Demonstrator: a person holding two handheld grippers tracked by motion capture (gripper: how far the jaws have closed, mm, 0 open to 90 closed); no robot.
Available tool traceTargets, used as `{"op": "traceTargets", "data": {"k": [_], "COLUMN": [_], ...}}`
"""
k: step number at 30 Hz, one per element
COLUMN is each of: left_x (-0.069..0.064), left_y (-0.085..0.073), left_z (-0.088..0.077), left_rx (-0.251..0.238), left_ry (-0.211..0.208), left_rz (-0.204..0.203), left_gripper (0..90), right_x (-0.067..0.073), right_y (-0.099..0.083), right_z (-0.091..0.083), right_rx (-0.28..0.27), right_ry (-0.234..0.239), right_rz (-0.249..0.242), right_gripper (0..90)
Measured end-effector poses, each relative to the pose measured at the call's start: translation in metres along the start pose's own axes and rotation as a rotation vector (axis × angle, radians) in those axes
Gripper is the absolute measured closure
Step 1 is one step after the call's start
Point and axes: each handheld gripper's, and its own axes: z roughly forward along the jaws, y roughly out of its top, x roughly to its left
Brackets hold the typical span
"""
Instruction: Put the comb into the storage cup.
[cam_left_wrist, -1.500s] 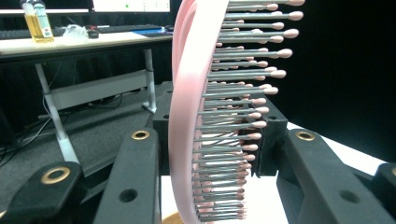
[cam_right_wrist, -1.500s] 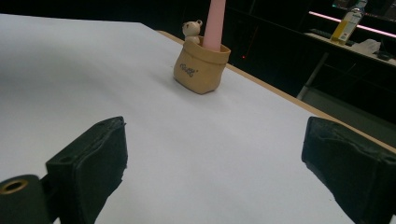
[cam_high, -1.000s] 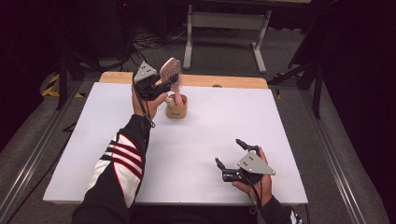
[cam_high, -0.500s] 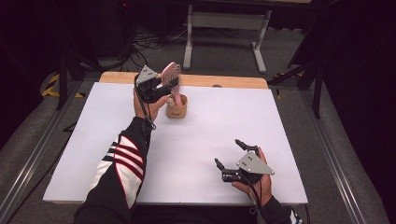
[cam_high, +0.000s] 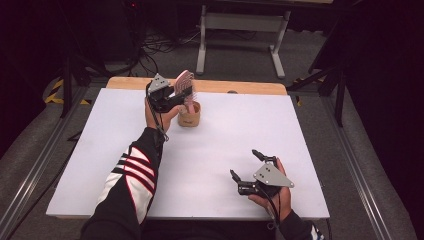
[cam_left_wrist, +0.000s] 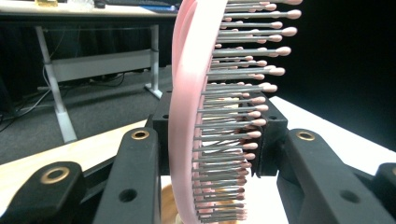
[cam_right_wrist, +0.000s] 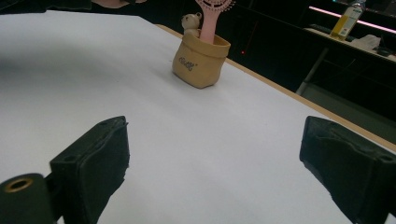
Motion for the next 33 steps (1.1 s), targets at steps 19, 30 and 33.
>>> {"op": "traceTargets", "data": {"k": [19,30,33], "left_x": [0.009,0.023,0.027], "left_y": [0.001,0.006,0.005], "left_z": [-0.001,-0.004,-0.005], "left_rx": [0.035,0.08,0.082], "left_ry": [0.02,0.08,0.107], "left_rz": [0.023,0.062,0.054], "left_gripper": [60.9,56.5,55.5], "right_x": [0.002,0.003,0.003], "right_y": [0.0,-0.001,-0.001], "right_z": [0.001,0.003,0.003], "right_rx": [0.007,0.023,0.022], "right_ry": [0.01,0.019,0.023], "right_rz": [-0.006,-0.01,-0.01], "right_gripper": [9.8,9.9,10.3]}}
